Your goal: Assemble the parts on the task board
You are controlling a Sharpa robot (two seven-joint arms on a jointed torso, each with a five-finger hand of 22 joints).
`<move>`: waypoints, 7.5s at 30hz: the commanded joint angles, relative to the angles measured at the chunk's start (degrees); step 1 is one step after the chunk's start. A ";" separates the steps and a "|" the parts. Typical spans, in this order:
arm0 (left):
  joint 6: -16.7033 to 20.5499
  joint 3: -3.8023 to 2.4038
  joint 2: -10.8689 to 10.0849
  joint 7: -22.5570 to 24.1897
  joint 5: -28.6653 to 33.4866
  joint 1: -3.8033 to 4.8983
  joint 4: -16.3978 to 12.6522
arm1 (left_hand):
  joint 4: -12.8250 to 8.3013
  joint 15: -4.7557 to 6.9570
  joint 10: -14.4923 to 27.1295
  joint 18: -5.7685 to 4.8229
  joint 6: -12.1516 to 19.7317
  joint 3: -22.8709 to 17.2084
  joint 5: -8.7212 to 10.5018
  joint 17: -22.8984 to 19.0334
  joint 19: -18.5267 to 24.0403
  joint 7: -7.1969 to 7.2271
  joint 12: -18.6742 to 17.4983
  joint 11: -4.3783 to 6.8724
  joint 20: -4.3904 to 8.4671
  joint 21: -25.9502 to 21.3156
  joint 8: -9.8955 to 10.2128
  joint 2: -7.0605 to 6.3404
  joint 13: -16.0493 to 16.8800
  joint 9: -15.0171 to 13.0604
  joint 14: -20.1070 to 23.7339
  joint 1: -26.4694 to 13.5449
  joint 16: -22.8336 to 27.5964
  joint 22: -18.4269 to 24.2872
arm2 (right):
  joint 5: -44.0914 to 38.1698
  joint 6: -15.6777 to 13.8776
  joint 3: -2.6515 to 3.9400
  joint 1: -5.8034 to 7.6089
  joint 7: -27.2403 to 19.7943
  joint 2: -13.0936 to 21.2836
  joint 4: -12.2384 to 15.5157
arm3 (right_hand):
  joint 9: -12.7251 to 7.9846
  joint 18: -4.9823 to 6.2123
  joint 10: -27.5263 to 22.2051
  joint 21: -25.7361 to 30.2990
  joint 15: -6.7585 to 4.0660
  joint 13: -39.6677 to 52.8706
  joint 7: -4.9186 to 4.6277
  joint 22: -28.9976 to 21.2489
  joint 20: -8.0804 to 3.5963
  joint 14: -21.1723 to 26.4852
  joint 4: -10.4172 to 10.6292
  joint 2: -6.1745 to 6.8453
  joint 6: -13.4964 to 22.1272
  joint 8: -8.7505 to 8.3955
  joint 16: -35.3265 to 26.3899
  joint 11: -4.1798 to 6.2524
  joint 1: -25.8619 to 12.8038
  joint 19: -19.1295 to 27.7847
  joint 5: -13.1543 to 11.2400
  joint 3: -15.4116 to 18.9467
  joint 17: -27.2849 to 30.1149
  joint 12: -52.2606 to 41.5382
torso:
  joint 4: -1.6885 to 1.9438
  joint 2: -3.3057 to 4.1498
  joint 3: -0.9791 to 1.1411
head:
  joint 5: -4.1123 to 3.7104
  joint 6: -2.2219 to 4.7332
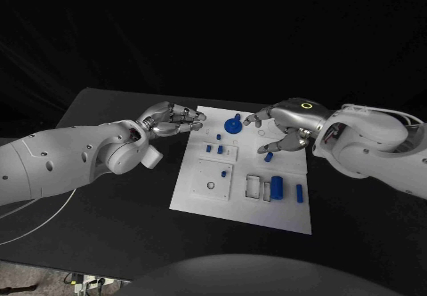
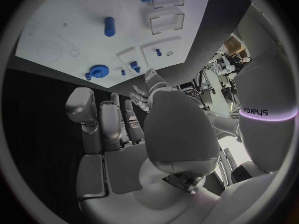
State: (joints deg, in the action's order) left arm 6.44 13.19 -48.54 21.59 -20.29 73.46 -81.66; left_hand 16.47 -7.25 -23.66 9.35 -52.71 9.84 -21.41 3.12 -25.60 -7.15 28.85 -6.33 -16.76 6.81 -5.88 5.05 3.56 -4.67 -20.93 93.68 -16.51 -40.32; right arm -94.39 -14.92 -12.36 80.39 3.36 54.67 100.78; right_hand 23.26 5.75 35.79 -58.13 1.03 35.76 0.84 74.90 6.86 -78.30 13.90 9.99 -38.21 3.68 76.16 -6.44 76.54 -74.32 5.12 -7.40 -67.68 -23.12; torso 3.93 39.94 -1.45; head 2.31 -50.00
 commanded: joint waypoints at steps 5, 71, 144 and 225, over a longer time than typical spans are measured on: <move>-0.11 -0.04 0.14 1.04 0.40 -0.12 -0.16 | 0.06 -0.10 0.42 -0.69 0.23 0.27 -0.32 0.05 -0.39 -0.06 -0.32 -0.19 0.08 0.40 0.23 -0.04 0.00 0.07 0.11 0.60 0.21 0.11 | 3.68 4.43 -0.13 0.77 -0.01 2.95 -1.74 | -0.70 0.44 -0.09 0.35 0.08 -2.72 -0.96 6.92 0.43 0.20 1.55 -1.24 -4.47 1.58 0.19 -0.16 4.27 0.03 10.71 -0.40 0.00 1.23 | -0.26 0.17 0.00 | -1.53 0.00; -0.24 -0.04 0.19 1.93 0.41 -0.90 -0.16 | -0.06 -0.08 0.06 -0.73 0.05 0.21 -0.65 0.22 -0.82 -0.04 -0.16 -0.27 0.11 0.56 0.11 0.46 0.09 0.03 -1.10 1.37 -0.54 0.42 | 3.08 2.60 -0.09 -2.41 -2.15 -1.12 -3.30 | 22.27 -0.26 16.76 -4.77 -2.72 4.93 -6.56 7.89 -2.31 -2.03 -8.55 -2.56 -14.82 16.53 1.97 4.48 5.29 -2.25 27.22 -10.15 -1.61 -12.53 | -0.24 -0.08 -0.01 | 0.22 0.00; -0.52 -0.05 1.48 2.01 0.41 -1.22 0.60 | 0.07 -0.14 -0.09 -0.96 0.18 0.38 -0.85 0.12 -0.77 -0.38 -0.13 -0.68 0.12 0.45 0.14 1.33 0.09 0.07 -0.61 1.32 -0.14 0.91 | -1.49 10.45 0.19 -9.50 1.53 -19.52 -5.52 | 22.19 0.11 15.52 -2.91 -1.96 4.90 -7.34 7.34 -1.69 -1.34 -9.59 -2.11 -13.69 13.79 1.21 3.60 4.52 -1.03 25.88 -12.45 -0.47 -10.93 | 0.48 -0.01 0.23 | 2.44 0.00; -2.27 -0.05 2.07 0.41 0.41 -1.25 1.28 | -0.04 -0.16 -0.21 -0.96 0.07 0.41 -1.05 0.13 -0.92 -0.45 -0.09 -0.76 0.14 0.52 0.06 1.36 0.09 0.04 -0.62 1.67 -0.13 1.04 | -1.54 8.96 0.19 -10.74 2.08 -19.52 -5.73 | 22.87 0.46 15.89 -1.59 -2.32 5.56 -6.81 6.98 -1.86 -0.50 -11.40 -2.07 -13.41 12.48 0.32 4.05 4.26 -0.10 25.79 -13.61 0.84 -10.79 | 0.45 -0.05 0.22 | 2.69 0.00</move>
State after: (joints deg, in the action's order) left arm 5.24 13.19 -46.60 21.81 -20.16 72.19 -80.29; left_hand 16.66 -7.27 -23.66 9.35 -52.71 10.02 -22.07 3.24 -26.21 -7.15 28.85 -6.73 -16.56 7.02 -5.88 6.03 3.56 -4.68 -21.74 95.13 -16.75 -39.37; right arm -94.76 -6.99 -12.17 69.76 4.74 35.12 95.06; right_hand 46.10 5.73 51.92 -59.85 -1.25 41.41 -6.32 74.92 5.02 -79.30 2.77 7.94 -51.77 16.48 76.64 -2.47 81.06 -74.90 30.68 -21.05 -66.87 -34.12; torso 4.38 39.89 -1.21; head 5.03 -50.00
